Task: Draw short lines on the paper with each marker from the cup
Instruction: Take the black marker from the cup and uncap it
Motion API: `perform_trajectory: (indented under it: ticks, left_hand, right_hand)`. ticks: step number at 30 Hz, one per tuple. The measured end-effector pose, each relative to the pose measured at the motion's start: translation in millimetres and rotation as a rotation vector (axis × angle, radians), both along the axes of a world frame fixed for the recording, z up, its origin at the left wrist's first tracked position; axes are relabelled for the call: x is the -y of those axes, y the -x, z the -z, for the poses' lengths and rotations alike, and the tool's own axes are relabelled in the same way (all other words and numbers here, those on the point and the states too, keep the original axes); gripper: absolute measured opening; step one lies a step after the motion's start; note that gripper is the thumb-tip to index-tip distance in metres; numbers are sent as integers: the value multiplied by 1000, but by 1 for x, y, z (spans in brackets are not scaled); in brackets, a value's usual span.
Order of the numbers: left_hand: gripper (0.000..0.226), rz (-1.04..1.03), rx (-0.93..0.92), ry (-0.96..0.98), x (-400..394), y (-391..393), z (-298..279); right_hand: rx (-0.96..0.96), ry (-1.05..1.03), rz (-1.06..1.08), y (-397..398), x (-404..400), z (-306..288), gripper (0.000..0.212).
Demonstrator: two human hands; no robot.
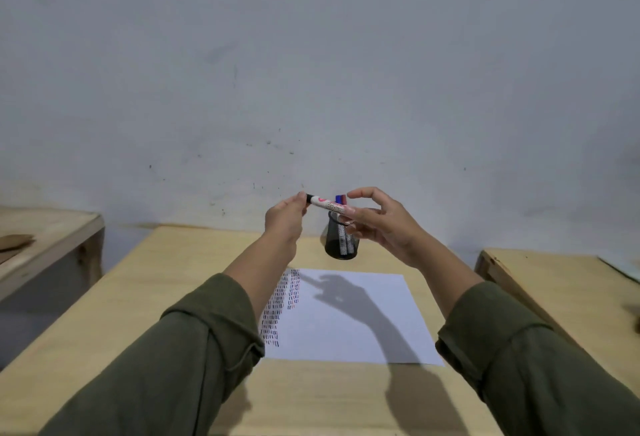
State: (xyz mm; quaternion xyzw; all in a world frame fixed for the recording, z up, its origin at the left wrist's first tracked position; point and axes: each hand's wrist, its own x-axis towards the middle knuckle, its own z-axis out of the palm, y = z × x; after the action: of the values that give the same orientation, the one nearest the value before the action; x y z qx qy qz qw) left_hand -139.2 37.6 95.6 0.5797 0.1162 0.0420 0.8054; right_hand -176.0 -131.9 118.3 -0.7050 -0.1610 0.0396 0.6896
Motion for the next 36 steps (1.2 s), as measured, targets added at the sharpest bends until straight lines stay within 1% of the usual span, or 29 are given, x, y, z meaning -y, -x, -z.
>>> perform_trajectory:
  ticks: [4,6,10,12,15,17,19,21,24,29,34,36]
  left_hand:
    - [33,-30,-26,44,0,19,6]
    - [28,-5,-6,33,5,27,6]
    - [16,46,50,9,10,38,2]
    - [17,73,82,16,8,40,1]
    - [14,178,141,107,5,40,1]
    - [17,237,184,205,4,37,1]
    - [18,237,202,255,3,34,2]
    - [17,199,203,242,3,31,2]
    - [20,140,185,172,1,26,5]
    - [24,75,83,69,-5,23,9]
    - [24,20,-11,45,-10,22,16]
    - [21,-74,-66,73,-20,18,19]
  right_hand:
    - [19,-157,18,13,-6,10,26]
    - [28,-194,46,16,-13,15,26]
    - [20,-234,58,19,-25,18,13]
    - [12,-289,58,17,-28,19,17]
    - [-10,-366,41,13,-29,19,22]
    - [-28,-404,22,11,-30,19,19]
    - [-38,-432,16,9,-32,19,14]
    - [-29,-432,18,8,-34,19,12]
    - [-4,-392,11,6,-35,21,12]
    - [35,-281,2,2,-35,31,14]
    - [41,-218,-3,-1,-39,45,12]
    - [63,-197,-4,1,-38,49,12]
